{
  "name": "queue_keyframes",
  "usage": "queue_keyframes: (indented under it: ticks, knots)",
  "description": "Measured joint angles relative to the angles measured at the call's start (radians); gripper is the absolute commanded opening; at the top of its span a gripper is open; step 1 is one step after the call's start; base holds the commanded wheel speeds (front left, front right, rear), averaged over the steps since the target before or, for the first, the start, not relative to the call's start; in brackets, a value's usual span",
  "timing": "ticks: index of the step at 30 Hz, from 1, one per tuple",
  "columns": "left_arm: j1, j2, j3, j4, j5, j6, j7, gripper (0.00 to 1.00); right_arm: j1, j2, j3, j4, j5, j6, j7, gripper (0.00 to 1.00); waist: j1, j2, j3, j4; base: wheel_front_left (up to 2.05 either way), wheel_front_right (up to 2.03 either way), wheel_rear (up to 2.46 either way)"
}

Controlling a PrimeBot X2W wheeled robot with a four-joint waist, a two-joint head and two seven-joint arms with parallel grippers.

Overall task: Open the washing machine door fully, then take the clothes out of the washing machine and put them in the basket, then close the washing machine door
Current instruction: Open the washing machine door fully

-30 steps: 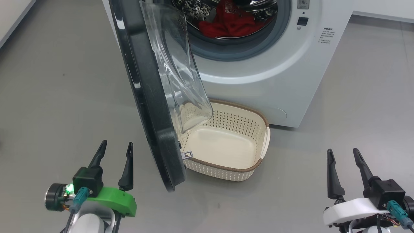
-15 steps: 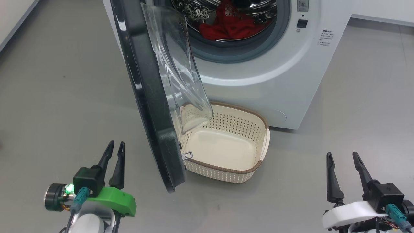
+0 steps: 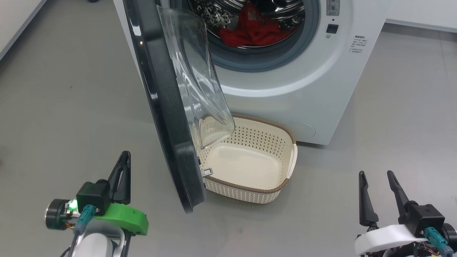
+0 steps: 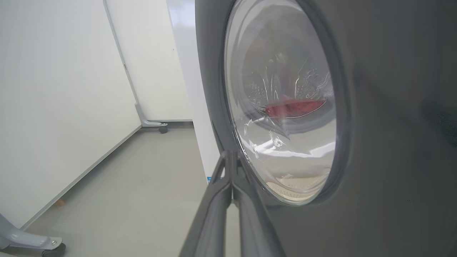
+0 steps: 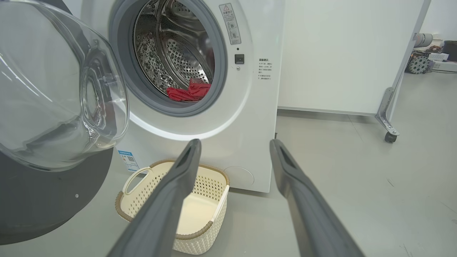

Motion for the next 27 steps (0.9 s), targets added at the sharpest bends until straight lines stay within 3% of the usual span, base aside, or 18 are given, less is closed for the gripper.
queue_keyframes:
  ticks: [9, 17, 27]
  knots:
    - [-0.017, 0.0, 0.04, -0.117, 0.0, 0.011, 0.0, 0.0, 0.005, 0.006, -0.007, -0.001, -0.002, 0.008, 0.0, 1.0, 0.0, 0.0, 0.0, 0.005, 0.0, 0.0, 0.0]
    - [-0.114, 0.0, 0.062, -0.337, 0.002, 0.019, -0.005, 0.0, 0.005, 0.008, -0.015, -0.001, -0.012, 0.01, 0.0, 1.0, 0.0, 0.0, -0.002, 0.009, 0.0, 0.0, 0.0]
    - [-0.16, 0.0, -0.014, -0.554, 0.002, -0.001, -0.006, 0.0, 0.005, 0.016, -0.016, -0.001, -0.025, 0.017, 0.0, 1.0, 0.0, 0.0, -0.003, 0.007, 0.0, 0.0, 0.0]
